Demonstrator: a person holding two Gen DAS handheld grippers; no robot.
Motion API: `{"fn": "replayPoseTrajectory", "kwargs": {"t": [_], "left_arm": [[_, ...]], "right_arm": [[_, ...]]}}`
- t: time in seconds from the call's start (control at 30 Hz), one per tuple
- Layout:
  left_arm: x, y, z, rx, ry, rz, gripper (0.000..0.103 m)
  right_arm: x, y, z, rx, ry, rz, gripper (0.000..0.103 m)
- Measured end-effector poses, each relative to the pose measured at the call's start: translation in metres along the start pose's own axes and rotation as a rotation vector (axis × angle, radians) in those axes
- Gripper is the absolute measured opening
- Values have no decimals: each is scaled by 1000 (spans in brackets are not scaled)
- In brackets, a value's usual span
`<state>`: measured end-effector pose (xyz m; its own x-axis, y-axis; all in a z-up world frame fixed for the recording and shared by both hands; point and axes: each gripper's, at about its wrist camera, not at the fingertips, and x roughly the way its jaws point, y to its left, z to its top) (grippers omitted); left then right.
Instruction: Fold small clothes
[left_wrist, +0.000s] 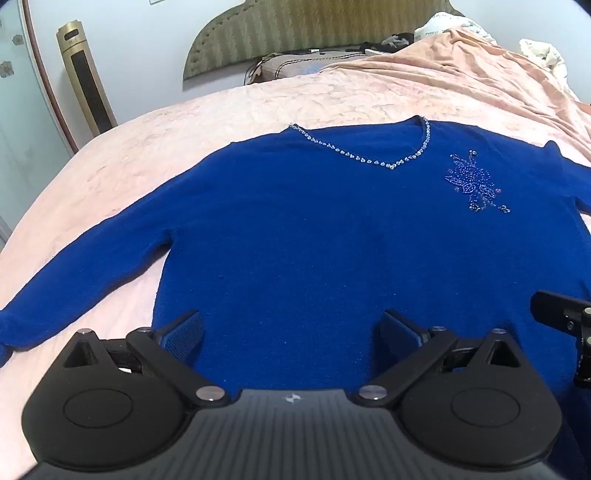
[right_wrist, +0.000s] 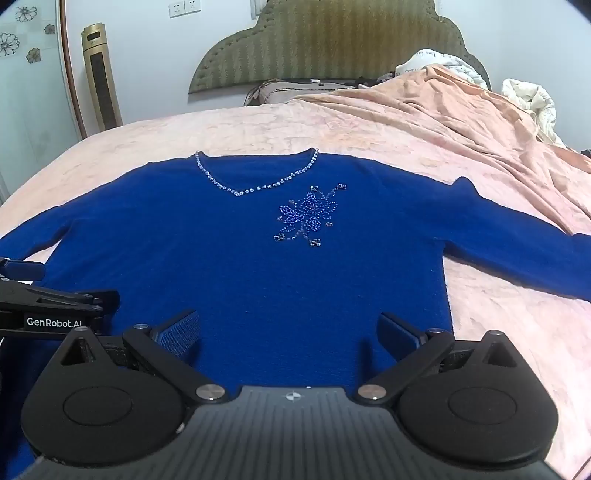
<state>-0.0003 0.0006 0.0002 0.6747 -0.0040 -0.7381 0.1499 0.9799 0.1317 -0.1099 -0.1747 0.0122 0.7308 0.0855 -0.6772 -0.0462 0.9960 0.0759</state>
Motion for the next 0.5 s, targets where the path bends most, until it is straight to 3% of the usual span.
{"fn": "replayPoseTrajectory", "kwargs": {"t": [0.2,0.5], "left_arm": [[0,17,-2,-12,-8,-14,103],[5,-2,-1,-5,-8,17,103]], "right_arm": [[1,-1,-1,-7,0,-7,103],[0,-5,-2,3,1,-11,103]]}}
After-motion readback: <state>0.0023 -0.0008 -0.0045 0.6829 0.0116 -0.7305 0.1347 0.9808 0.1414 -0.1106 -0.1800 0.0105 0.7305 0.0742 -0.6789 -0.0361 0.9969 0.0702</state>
